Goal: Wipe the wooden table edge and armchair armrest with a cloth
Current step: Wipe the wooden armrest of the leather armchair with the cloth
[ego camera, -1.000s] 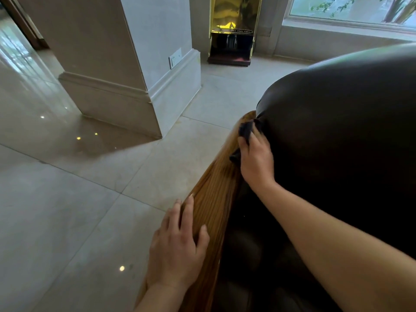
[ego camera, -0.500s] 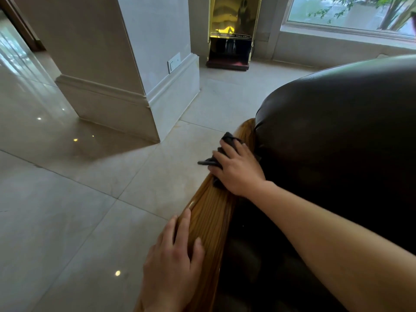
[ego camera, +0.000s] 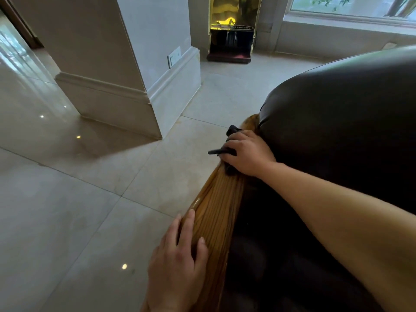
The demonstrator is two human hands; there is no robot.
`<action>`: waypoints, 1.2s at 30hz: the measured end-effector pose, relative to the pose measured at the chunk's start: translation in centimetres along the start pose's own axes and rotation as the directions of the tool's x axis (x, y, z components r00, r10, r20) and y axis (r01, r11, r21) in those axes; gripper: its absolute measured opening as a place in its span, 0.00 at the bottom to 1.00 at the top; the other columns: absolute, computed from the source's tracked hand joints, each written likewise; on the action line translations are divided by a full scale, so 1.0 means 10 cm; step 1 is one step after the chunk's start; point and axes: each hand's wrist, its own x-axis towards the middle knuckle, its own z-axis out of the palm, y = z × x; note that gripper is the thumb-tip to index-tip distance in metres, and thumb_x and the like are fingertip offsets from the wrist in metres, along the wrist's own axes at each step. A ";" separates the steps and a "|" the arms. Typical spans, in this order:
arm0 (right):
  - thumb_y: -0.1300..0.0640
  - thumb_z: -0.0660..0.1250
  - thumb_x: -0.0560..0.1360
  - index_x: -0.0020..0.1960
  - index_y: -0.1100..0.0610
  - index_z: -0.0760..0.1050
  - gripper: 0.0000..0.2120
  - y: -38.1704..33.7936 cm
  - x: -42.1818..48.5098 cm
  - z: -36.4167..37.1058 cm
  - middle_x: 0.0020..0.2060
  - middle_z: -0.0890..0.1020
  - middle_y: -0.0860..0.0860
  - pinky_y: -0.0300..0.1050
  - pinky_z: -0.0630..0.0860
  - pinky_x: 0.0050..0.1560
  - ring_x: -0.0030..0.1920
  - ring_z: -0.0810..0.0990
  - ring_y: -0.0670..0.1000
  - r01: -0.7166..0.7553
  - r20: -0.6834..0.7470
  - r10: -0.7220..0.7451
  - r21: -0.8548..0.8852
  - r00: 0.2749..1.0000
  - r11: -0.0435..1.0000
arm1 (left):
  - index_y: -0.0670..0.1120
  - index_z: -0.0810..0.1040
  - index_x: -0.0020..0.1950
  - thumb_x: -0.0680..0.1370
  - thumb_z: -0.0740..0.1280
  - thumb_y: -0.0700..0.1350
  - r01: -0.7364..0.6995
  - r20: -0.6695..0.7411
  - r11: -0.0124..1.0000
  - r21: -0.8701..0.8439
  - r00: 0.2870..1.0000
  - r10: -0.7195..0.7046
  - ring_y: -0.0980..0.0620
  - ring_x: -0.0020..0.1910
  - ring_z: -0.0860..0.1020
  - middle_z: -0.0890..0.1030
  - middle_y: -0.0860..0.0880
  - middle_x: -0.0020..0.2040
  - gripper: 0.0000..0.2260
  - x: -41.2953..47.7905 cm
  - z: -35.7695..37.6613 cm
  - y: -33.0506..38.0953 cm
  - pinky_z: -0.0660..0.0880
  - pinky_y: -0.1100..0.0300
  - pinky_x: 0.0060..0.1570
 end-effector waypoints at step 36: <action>0.37 0.45 0.82 0.79 0.46 0.54 0.28 -1.91 -2.38 0.66 0.79 0.57 0.53 0.62 0.48 0.76 0.79 0.49 0.64 -0.049 -0.044 0.044 -0.136 0.998 0.989 | 0.57 0.61 0.75 0.79 0.54 0.55 0.032 0.114 0.750 -0.660 0.992 0.058 0.62 0.75 0.58 0.62 0.55 0.77 0.24 -1.31 -0.18 -0.88 0.57 0.50 0.75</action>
